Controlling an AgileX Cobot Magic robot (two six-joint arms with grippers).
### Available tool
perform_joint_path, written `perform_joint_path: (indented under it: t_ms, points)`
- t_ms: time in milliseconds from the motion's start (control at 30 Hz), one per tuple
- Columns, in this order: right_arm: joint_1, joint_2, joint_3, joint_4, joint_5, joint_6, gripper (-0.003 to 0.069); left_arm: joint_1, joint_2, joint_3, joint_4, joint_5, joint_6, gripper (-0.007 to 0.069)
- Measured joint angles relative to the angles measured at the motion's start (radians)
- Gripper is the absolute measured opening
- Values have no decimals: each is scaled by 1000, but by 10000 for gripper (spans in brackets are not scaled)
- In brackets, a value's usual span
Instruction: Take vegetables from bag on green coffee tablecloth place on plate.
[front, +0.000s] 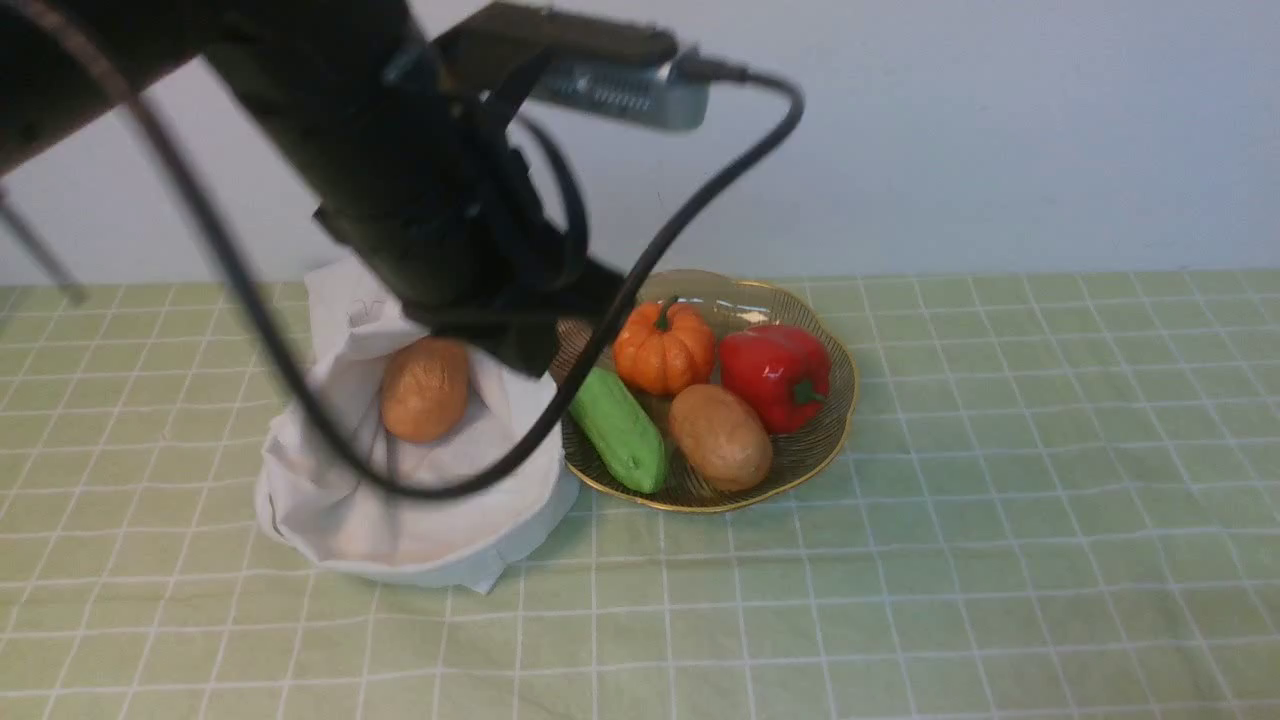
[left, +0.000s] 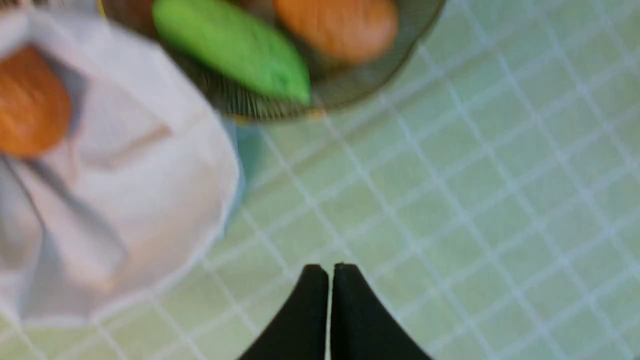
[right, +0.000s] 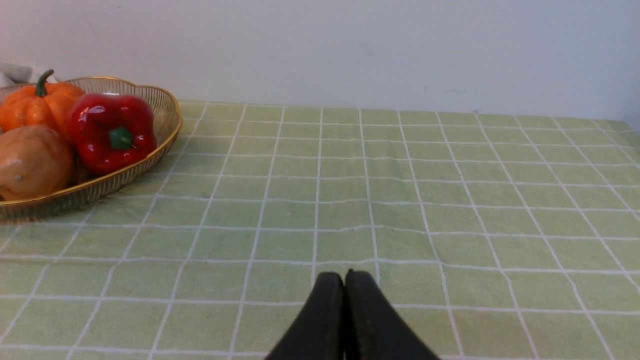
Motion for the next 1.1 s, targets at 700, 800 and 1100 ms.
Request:
perform_joint_path:
  t_ms: [700, 800, 1100]
  points:
    - [0, 0, 0, 0, 0, 0, -15, -116, -395, 817, -168, -767, 0, -5]
    - [0, 0, 0, 0, 0, 0, -15, -116, -397, 817, -168, -763, 0, -5]
    - [0, 0, 0, 0, 0, 0, -15, -116, -398, 817, -168, -762, 11, -5]
